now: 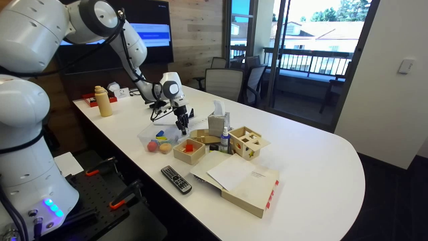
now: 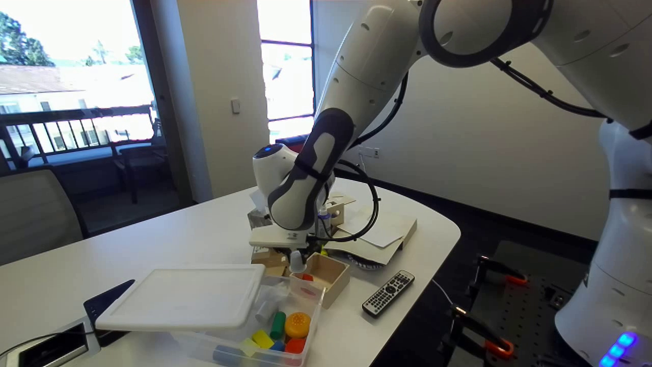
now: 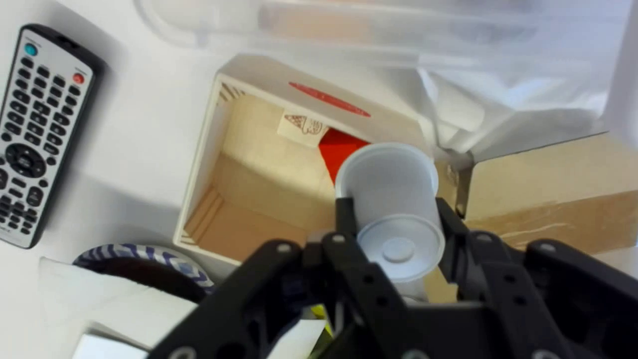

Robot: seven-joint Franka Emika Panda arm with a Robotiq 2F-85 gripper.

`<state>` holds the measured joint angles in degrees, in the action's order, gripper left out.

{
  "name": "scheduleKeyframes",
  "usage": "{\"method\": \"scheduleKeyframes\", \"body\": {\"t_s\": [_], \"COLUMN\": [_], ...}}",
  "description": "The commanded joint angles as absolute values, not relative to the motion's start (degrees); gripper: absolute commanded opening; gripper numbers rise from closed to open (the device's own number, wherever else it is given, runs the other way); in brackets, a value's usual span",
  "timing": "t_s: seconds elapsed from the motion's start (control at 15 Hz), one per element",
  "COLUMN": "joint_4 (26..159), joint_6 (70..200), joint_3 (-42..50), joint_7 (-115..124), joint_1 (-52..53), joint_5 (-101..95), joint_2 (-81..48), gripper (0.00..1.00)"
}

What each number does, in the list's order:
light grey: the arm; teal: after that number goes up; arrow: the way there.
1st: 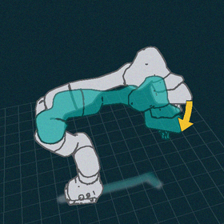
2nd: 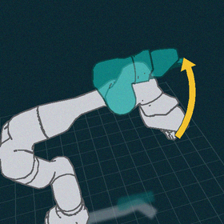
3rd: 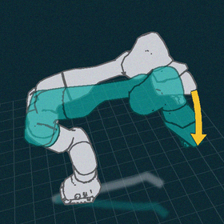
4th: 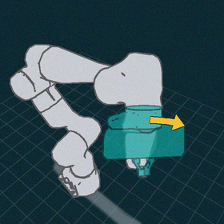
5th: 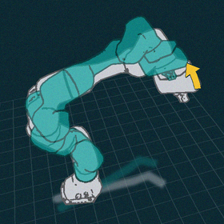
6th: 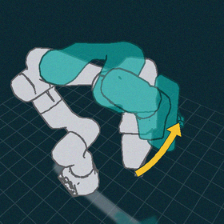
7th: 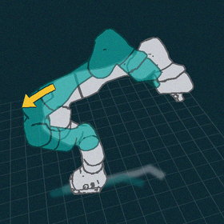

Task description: Take three blocks out of the wooden box and put them in the clear box on the left.

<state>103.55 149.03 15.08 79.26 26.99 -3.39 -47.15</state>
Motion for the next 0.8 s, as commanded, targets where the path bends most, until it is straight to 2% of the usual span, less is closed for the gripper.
{"method": "scheduleKeyframes", "body": {"t_s": [0.0, 0.73], "joint_4": [107.2, 105.5], "joint_6": [147.4, 144.0], "joint_3": [11.6, 4.3], "joint_7": [78.6, 75.4], "joint_1": [27.1, 25.7], "joint_5": [-5.9, -7.8], "joint_2": [-41.5, -40.6], "gripper": [0.15, 0.15]}}
